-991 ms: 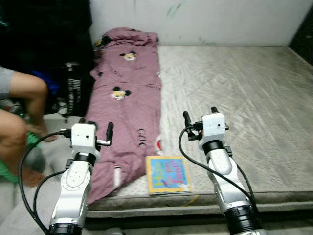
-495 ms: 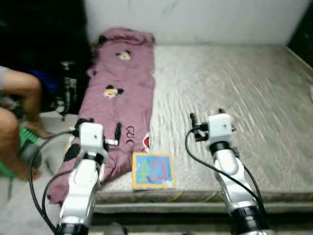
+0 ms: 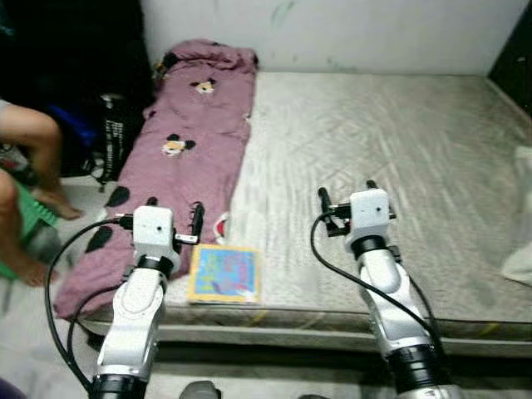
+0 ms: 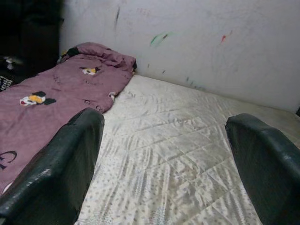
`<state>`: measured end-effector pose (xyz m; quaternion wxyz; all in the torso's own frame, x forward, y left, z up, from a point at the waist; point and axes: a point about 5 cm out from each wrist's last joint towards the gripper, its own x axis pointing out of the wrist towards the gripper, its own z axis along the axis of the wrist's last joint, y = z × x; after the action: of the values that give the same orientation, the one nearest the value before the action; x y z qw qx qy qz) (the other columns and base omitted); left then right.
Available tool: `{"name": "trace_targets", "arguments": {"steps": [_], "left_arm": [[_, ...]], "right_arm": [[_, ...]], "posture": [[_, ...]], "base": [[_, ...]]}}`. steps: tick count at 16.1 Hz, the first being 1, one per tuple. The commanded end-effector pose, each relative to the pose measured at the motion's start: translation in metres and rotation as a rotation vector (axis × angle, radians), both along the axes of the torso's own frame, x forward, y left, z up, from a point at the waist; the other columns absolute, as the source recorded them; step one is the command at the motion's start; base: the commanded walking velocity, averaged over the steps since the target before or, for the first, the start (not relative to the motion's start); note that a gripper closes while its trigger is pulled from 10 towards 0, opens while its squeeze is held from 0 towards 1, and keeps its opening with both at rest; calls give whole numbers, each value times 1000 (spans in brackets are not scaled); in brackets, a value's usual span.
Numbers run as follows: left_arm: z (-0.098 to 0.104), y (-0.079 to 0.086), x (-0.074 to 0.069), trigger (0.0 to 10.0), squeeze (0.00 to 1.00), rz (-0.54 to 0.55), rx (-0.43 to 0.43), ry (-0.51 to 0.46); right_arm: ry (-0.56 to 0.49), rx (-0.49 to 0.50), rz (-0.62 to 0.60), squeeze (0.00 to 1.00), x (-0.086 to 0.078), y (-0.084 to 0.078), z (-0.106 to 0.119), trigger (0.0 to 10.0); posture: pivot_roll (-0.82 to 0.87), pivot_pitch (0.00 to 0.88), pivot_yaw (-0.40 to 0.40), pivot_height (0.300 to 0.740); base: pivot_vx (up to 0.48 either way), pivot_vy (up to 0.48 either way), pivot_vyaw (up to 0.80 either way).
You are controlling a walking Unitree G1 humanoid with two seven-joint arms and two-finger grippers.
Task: Clean up the room
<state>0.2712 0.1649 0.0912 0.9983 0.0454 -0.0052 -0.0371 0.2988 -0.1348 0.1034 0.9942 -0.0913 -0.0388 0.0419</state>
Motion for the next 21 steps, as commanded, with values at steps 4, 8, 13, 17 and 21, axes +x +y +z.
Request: {"name": "trace_targets", "arguments": {"steps": [4, 8, 13, 17, 21], "left_arm": [[5, 2, 2, 10000, 0, 1, 4, -26], [5, 1, 3, 10000, 0, -7, 11, -26], [5, 0, 4, 10000, 0, -13, 13, -27], [5, 0, 4, 10000, 0, -13, 13, -28], [5, 0, 5, 10000, 0, -15, 12, -28]], "right_arm": [[-4, 10, 20, 0, 2, 5, 2, 10000], [-8, -7, 18, 0, 3, 5, 3, 10000], [-6, -5, 23, 0, 3, 6, 3, 10000], [-5, -5, 25, 0, 3, 6, 3, 10000], [-4, -7, 27, 0, 4, 7, 2, 10000]], "posture": [[82, 0, -12, 740], [82, 0, -12, 740], [81, 0, -12, 740], [81, 0, -12, 740], [80, 0, -12, 740]], "base": [[0, 0, 0], [0, 0, 0], [0, 0, 274], [0, 0, 0], [0, -269, 0]]}}
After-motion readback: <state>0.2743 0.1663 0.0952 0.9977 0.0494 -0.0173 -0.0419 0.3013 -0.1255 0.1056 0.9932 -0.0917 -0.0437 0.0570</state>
